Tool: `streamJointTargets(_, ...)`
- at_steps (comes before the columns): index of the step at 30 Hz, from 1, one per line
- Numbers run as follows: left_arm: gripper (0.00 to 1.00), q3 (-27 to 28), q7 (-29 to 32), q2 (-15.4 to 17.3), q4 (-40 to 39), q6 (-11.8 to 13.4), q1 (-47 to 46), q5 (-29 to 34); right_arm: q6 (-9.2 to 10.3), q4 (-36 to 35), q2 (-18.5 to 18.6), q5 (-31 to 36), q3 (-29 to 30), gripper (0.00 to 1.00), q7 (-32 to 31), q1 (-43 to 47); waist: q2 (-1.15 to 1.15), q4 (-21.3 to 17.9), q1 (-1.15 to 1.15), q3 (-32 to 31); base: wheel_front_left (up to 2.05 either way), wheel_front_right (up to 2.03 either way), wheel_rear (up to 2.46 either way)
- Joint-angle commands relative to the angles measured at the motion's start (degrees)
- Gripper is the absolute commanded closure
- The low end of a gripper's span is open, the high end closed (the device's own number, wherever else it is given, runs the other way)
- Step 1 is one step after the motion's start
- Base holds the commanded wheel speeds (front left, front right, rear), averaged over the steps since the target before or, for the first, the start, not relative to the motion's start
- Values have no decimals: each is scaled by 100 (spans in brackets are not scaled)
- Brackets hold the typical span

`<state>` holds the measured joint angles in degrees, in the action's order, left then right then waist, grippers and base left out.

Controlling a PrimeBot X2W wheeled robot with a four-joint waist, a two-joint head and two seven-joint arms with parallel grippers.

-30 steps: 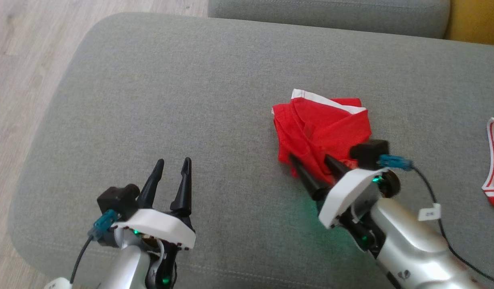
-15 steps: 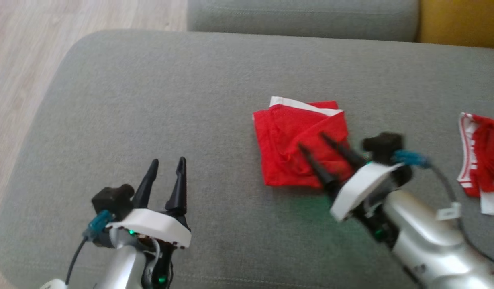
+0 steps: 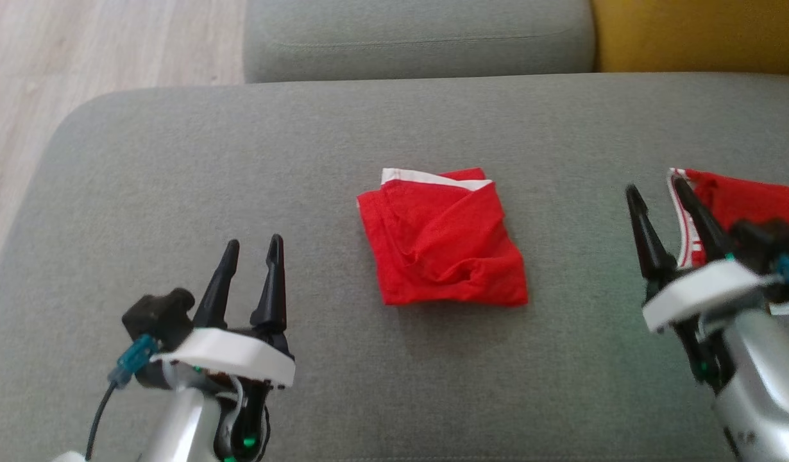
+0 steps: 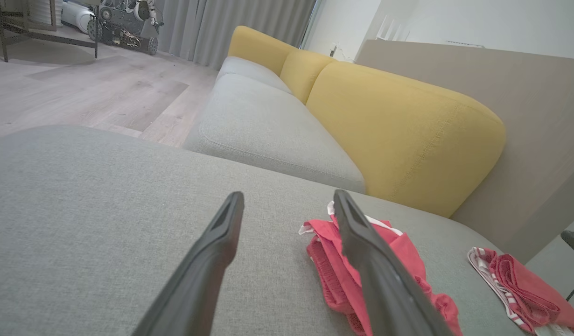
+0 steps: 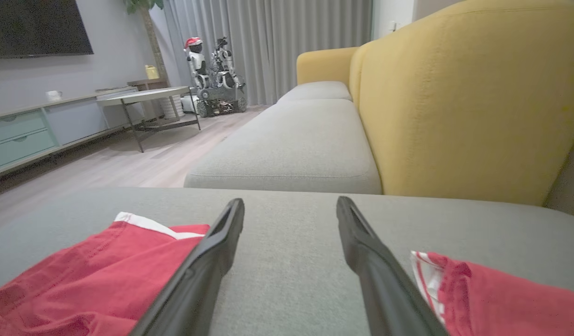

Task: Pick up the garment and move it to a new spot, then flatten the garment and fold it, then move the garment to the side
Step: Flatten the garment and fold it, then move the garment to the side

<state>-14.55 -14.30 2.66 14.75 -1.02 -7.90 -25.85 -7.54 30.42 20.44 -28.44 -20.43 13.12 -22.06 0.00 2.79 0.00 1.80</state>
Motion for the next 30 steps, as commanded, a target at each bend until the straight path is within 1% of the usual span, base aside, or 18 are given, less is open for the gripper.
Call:
streamJointTargets(1, 0, 181, -70, 21, -228, -10, -68, 5, 5, -240, -77, 234, 171, 0, 88, 118, 0, -82, 0, -33, 0, 0, 0)
streamJointTargets(4, 0, 181, -70, 21, -297, -22, 7, 18, 5, -502, -335, 846, 740, 0, 136, 529, 0, -186, 0, -59, 0, 0, 0)
streamJointTargets(7, 0, 167, -70, 21, -314, -37, 106, 123, 5, -817, -652, 1295, 1226, 0, 157, 944, 0, -266, 0, -82, 0, 0, 0)
streamJointTargets(10, 0, 193, -70, 21, -355, -31, 230, 150, 5, -1119, -916, 1674, 1527, 0, 166, 1294, 0, -339, 0, -82, 0, 0, 0)
streamJointTargets(13, 0, 222, -70, 21, -442, -44, 326, 211, 5, -1356, -1091, 1912, 1693, 0, 169, 1512, 0, -390, 0, -61, 0, 0, 0)
streamJointTargets(17, 0, 263, -70, 21, -546, -62, 414, 245, 5, -1578, -1241, 2099, 1786, 0, 139, 1659, 0, -434, 0, -40, 0, 0, 0)
streamJointTargets(23, 0, 232, -70, 21, -610, -93, 397, 248, 5, -1770, -1306, 2171, 1848, 0, 37, 1720, 0, -404, 0, 18, 0, 0, 0)
streamJointTargets(27, 0, 136, -70, 21, -603, -117, 274, 251, 5, -1866, -1252, 2104, 1656, 0, -134, 1520, 0, -290, 0, 214, 0, 0, 0)
streamJointTargets(30, 0, 82, -70, 21, -564, -131, 196, 260, 5, -1799, -1222, 1908, 1477, 0, -311, 1251, 0, -195, 0, 372, 0, 0, 0)
